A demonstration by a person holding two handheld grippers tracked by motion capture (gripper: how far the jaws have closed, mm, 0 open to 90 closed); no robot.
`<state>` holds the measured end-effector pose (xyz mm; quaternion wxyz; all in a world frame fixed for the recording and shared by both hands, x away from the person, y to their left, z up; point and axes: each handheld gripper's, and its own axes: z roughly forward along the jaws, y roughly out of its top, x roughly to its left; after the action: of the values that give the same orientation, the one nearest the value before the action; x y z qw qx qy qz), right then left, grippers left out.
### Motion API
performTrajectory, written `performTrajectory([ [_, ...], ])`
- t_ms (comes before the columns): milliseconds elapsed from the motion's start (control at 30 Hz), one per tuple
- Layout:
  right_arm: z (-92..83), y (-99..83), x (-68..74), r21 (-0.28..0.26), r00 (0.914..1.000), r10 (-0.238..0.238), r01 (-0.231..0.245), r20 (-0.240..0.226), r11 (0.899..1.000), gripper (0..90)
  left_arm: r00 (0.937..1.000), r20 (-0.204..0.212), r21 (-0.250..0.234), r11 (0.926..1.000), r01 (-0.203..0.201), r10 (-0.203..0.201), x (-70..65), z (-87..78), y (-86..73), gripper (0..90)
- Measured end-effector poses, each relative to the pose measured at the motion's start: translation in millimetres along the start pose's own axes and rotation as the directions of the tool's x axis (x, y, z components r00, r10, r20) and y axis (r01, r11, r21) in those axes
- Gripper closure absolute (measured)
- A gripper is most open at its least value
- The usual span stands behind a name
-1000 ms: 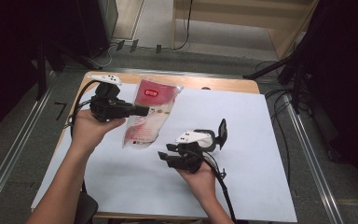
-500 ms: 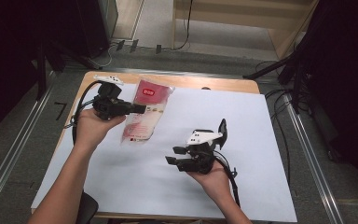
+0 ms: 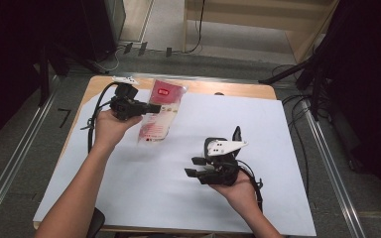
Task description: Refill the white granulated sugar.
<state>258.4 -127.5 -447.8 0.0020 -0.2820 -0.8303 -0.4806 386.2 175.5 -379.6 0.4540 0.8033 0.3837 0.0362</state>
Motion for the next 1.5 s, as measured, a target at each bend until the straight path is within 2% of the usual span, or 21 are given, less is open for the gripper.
performTrajectory([
  [100,-3.4,-2.7,-2.8,0.008,0.9999,-0.002,0.002,0.014,1.000,52.6,0.9992,-0.022,-0.008,0.9994,-0.034,0.033,1.0,5.8,-2.4,90.0],
  [167,-6.4,-4.7,-4.6,0.007,0.9996,0.002,-0.003,0.028,1.000,52.6,0.9993,-0.030,0.018,0.9996,-0.023,0.024,6.4,11.9,-8.5,90.0],
  [267,-11.5,-8.3,-7.6,-0.003,0.9993,0.026,-0.026,0.027,1.000,52.8,0.9998,-0.013,0.012,0.9998,-0.013,0.013,10.3,12.0,-13.1,90.0],
  [300,-15.2,-11.7,-10.3,-0.019,0.9984,0.047,-0.047,0.030,0.999,52.8,1.0000,0.005,0.006,1.0000,0.002,-0.002,12.4,10.3,-14.5,90.0],
  [433,-20.4,-14.8,-11.4,-0.025,0.9976,0.057,-0.056,0.039,0.998,52.7,0.9998,0.013,-0.014,0.9997,0.018,-0.018,15.2,3.4,-23.9,89.4],
  [533,-24.1,-15.7,-9.1,-0.028,0.9980,0.036,-0.034,0.053,0.999,52.2,1.0000,0.000,-0.010,0.9999,-0.006,0.006,15.1,-2.0,-29.1,88.9],
  [600,-26.2,-16.8,-9.2,-0.022,0.9977,0.029,-0.028,0.061,0.999,52.1,1.0000,0.001,-0.022,0.9997,-0.007,0.007,16.2,-4.8,-33.2,88.5],
  [633,-27.1,-17.5,-9.7,-0.024,0.9973,0.041,-0.039,0.061,0.999,52.2,1.0000,0.007,-0.024,0.9997,-0.007,0.007,16.9,-6.0,-35.1,88.4],
  [700,-28.7,-18.4,-11.7,-0.034,0.9969,0.047,-0.045,0.063,0.998,52.4,1.0000,-0.002,-0.026,0.9996,-0.006,0.005,16.7,-8.4,-38.0,88.0],
  [767,-30.4,-18.4,-12.7,-0.043,0.9964,0.050,-0.047,0.068,0.998,52.6,0.9998,0.018,-0.027,0.9996,0.008,-0.007,15.6,-11.2,-40.1,86.7],
  [800,-31.5,-18.0,-13.1,-0.047,0.9962,0.045,-0.042,0.075,0.998,52.7,0.9998,0.019,-0.024,0.9997,0.004,-0.004,14.4,-12.3,-40.9,86.3],
  [867,-33.7,-17.2,-13.7,-0.053,0.9959,0.044,-0.040,0.079,0.998,52.8,0.9996,0.007,-0.026,0.9993,-0.027,0.027,11.1,-14.9,-44.7,85.9],
  [1000,-36.5,-17.0,-15.1,-0.060,0.9953,0.049,-0.044,0.084,0.997,53.1,0.9997,0.012,-0.028,0.9994,-0.019,0.020,10.4,-17.9,-51.2,85.3],
  [1033,-37.3,-16.9,-15.0,-0.062,0.9953,0.048,-0.043,0.084,0.997,53.2,0.9996,0.008,-0.016,0.9995,-0.029,0.029,10.1,-20.0,-53.1,85.0],
  [1100,-38.6,-16.9,-14.9,-0.059,0.9951,0.047,-0.042,0.087,0.997,53.2,0.9993,-0.002,-0.024,0.9990,-0.037,0.037,9.3,-21.5,-56.7,84.4],
  [1267,-43.8,-17.8,-15.3,-0.055,0.9937,0.053,-0.047,0.099,0.997,53.7,0.9995,0.002,-0.018,0.9993,-0.031,0.031,7.5,-24.5,-63.1,82.4],
  [1333,-46.5,-19.0,-15.8,-0.056,0.9931,0.061,-0.056,0.100,0.997,54.3,0.9987,-0.006,-0.008,0.9987,-0.051,0.051,6.7,-24.9,-64.2,81.5],
  [1500,-50.3,-20.9,-19.2,-0.061,0.9917,0.070,-0.063,0.108,0.996,54.8,0.9986,-0.009,-0.005,0.9986,-0.053,0.053,5.7,-24.4,-64.1,80.4],
])
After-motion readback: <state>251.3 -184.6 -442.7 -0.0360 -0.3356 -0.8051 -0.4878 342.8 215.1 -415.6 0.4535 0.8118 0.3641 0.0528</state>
